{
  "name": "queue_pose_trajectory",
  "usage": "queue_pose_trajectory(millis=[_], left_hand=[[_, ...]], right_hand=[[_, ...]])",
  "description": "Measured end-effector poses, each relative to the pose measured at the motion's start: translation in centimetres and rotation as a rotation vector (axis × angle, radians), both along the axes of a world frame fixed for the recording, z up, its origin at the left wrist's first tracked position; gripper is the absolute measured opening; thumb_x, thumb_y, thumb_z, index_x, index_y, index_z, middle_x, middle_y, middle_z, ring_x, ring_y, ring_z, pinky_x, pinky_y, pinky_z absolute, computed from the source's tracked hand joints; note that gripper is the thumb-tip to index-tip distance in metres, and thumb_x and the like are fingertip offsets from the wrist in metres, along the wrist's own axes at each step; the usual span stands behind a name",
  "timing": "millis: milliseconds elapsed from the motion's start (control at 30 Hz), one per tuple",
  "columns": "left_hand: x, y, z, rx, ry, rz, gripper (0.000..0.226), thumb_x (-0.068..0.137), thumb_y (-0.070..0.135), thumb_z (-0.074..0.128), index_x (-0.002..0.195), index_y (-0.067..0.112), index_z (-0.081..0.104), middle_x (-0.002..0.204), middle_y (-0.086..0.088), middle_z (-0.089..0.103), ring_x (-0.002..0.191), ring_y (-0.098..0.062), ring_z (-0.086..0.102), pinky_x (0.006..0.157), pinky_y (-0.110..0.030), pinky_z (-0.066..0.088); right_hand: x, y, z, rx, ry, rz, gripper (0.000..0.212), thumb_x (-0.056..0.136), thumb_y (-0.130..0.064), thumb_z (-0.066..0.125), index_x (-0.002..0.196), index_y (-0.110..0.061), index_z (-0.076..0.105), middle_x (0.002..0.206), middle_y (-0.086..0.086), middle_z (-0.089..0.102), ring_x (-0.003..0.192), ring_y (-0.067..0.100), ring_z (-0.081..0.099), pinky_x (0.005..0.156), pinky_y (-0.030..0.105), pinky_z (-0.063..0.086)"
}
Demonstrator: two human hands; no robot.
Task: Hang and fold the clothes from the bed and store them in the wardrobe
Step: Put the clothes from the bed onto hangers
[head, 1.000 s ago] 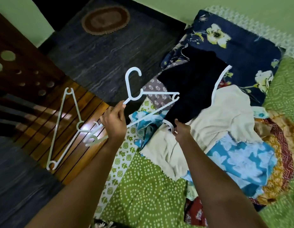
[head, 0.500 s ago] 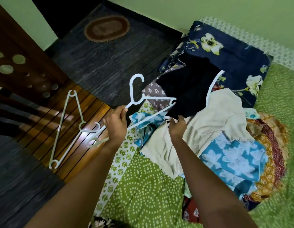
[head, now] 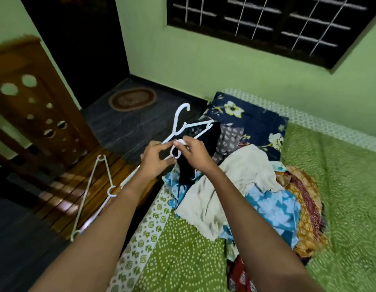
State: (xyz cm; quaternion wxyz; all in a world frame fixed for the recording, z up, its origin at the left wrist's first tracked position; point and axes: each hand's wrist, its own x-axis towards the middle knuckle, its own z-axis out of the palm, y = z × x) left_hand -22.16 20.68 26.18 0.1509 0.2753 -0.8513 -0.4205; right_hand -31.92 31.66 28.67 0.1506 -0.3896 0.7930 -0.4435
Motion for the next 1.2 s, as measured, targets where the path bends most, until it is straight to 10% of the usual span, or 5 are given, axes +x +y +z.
queue_pose_trajectory(millis=[333,567,800,967,1200], left_hand=[[6.2,-2.5,11.2,-0.146,0.149,0.12,0.014,0.083,0.018,0.065,0.079,0.005,0.068,0.072,-0.008,0.056,0.074,-0.021,0.054,0.066,-0.031,0.031],[10.9,-3.6,16.3,-0.094,0.294,0.172,0.027,0.081,0.029,0.069,0.077,0.003,0.067,0.078,-0.023,0.065,0.086,-0.037,0.062,0.065,-0.031,0.029],[15.7,-5.5,18.8,-0.05,0.314,0.142,0.029,0.08,0.027,0.071,0.063,0.013,0.053,0.069,-0.021,0.06,0.083,-0.037,0.062,0.061,-0.028,0.03],[17.8,-5.2,19.0,0.007,0.246,0.098,0.045,0.064,0.042,0.082,0.098,0.016,0.07,0.107,-0.003,0.066,0.112,-0.025,0.053,0.105,-0.04,0.035],[16.4,-2.8,18.8,0.092,0.251,-0.187,0.061,0.04,0.07,0.08,0.09,0.037,0.071,0.112,0.001,0.068,0.113,-0.019,0.058,0.104,-0.047,0.039]], right_hand=[[7.9,-1.4,7.6,-0.378,-0.109,-0.143,0.039,0.085,-0.025,0.069,0.074,0.01,0.054,0.064,0.008,0.046,0.063,0.016,0.042,0.061,0.033,0.034],[14.3,-2.6,6.9,-0.045,0.0,-0.139,0.07,0.056,-0.06,0.079,0.107,-0.016,0.062,0.101,0.005,0.068,0.093,0.016,0.064,0.077,0.031,0.052],[15.2,-0.4,8.1,-0.279,-0.087,-0.49,0.023,0.084,0.012,0.05,0.106,0.01,0.059,0.1,0.014,0.063,0.095,0.021,0.057,0.082,0.03,0.045],[16.5,1.3,15.5,-0.308,0.181,-0.49,0.02,0.084,0.01,0.051,0.098,0.005,0.064,0.091,0.013,0.065,0.083,0.018,0.056,0.061,0.012,0.039],[17.3,0.6,17.7,0.003,0.365,-0.175,0.012,0.075,0.001,0.064,0.085,0.003,0.071,0.083,0.021,0.069,0.077,0.021,0.058,0.067,0.03,0.041]])
